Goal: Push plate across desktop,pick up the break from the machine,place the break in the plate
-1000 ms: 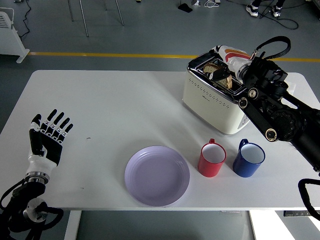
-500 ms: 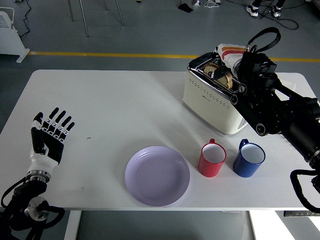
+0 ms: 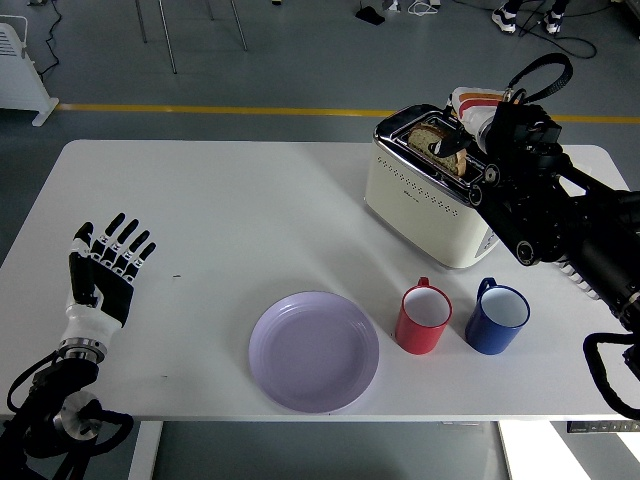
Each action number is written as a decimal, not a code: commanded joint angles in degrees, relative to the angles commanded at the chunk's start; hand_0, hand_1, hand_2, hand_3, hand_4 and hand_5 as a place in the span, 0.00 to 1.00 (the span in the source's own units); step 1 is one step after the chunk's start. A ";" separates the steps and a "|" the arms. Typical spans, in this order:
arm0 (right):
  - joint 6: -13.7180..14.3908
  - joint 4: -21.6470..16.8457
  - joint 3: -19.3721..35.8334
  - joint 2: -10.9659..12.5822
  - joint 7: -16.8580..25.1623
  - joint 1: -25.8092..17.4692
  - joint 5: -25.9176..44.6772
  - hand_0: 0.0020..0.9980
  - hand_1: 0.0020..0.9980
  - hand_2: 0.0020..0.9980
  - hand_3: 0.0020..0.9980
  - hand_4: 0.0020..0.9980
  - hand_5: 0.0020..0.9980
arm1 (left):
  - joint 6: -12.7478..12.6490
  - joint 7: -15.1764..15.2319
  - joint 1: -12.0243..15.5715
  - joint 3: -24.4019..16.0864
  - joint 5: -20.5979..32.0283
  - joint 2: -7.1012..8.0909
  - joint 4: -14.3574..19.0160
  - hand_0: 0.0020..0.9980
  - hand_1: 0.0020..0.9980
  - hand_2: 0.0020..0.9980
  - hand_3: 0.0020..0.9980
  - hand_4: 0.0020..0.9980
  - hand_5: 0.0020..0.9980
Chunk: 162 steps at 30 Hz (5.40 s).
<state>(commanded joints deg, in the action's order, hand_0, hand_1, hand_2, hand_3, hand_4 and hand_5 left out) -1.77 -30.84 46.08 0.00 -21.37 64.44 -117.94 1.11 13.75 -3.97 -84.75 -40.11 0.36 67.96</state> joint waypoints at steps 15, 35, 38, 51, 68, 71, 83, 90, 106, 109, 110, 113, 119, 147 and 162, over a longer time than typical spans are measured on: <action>1.08 0.23 -2.17 0.00 1.41 -0.50 6.33 0.41 0.42 0.45 0.55 0.64 0.23 | -0.31 0.20 -0.19 0.05 -0.24 0.07 -0.43 0.77 0.79 0.84 0.83 0.59 1.00; 2.32 0.69 -3.48 0.00 1.69 -0.94 7.30 0.52 0.43 0.45 0.51 0.35 0.00 | -0.68 0.93 -0.23 0.26 -0.80 0.02 -1.24 0.77 0.79 0.83 0.83 0.58 1.00; 1.63 -0.67 -2.78 0.00 1.28 -1.24 7.23 0.52 0.43 0.45 0.51 0.35 0.00 | -0.74 1.06 -0.10 0.29 -0.90 0.06 -1.37 0.77 0.79 0.83 0.83 0.58 1.00; -1.64 -8.10 -0.05 0.06 -0.81 -0.56 4.78 0.51 0.42 0.44 0.50 0.27 0.00 | -0.86 1.36 0.30 0.73 -1.55 0.10 -1.41 0.76 0.78 0.83 0.82 0.59 1.00; -6.24 -17.26 2.84 6.25 -2.90 2.92 -0.27 0.49 0.41 0.43 0.49 0.25 0.00 | -0.81 1.30 0.34 0.45 -1.61 0.09 -1.43 0.76 0.78 0.83 0.82 0.58 1.00; -6.54 -20.11 4.01 7.31 -3.25 3.07 0.17 0.49 0.41 0.43 0.48 0.27 0.00 | -0.81 1.30 0.36 0.42 -1.62 0.06 -1.42 0.76 0.78 0.83 0.82 0.58 1.00; -7.07 -32.31 6.19 10.23 -7.84 1.26 13.96 0.45 0.39 0.42 0.47 0.26 0.00 | -0.68 1.05 0.43 0.55 -1.89 -0.27 -1.40 0.76 0.78 0.83 0.82 0.58 1.00; -7.36 -37.81 3.30 11.49 -10.00 -0.99 26.85 0.44 0.38 0.42 0.47 0.27 0.00 | -0.83 1.04 0.62 -0.03 -1.92 -0.02 -1.34 0.76 0.78 0.83 0.82 0.59 1.00; -8.07 -46.97 -8.29 12.08 -10.84 -4.85 47.61 0.41 0.37 0.41 0.47 0.24 0.00 | -0.97 0.99 0.49 0.08 -1.99 -0.18 -1.58 0.77 0.78 0.83 0.82 0.58 1.00; -8.74 -47.26 -10.45 12.03 -11.02 -4.94 52.22 0.41 0.37 0.41 0.47 0.24 0.00 | -0.97 1.01 0.49 0.15 -1.96 -0.20 -1.61 0.77 0.78 0.83 0.82 0.58 1.00; -9.32 -47.23 -11.18 12.01 -10.97 -4.87 54.03 0.41 0.37 0.41 0.47 0.24 0.00 | -0.97 1.02 0.52 0.15 -1.96 -0.21 -1.64 0.77 0.78 0.83 0.82 0.58 1.00; -10.72 -46.45 -12.83 11.46 -10.95 -4.59 58.25 0.40 0.37 0.41 0.47 0.24 0.00 | -0.97 1.04 0.64 0.20 -1.96 -0.18 -1.75 0.77 0.78 0.83 0.82 0.58 1.00; -12.42 -44.51 -14.69 10.38 -10.46 -4.97 62.88 0.41 0.38 0.41 0.46 0.25 0.00 | -0.97 1.05 0.66 0.36 -1.97 -0.21 -1.77 0.77 0.78 0.83 0.82 0.58 1.00; -8.58 -27.83 -26.35 7.23 5.54 -8.62 59.23 0.42 0.43 0.45 0.47 0.20 0.00 | -0.95 1.05 0.47 -0.03 -1.57 -0.36 -1.70 0.77 0.78 0.83 0.82 0.59 1.00; -10.06 -23.00 -29.72 5.99 10.29 -8.31 59.14 0.45 0.44 0.45 0.45 0.31 0.00 | -1.27 1.25 0.34 -0.15 -1.17 -0.36 -1.47 0.74 0.76 0.82 0.83 0.59 1.00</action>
<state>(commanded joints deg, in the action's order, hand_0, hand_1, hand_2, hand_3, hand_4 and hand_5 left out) -11.83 -53.83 16.36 5.99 -11.07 56.13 -58.80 -0.16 15.00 -3.63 -84.90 -41.28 0.00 66.50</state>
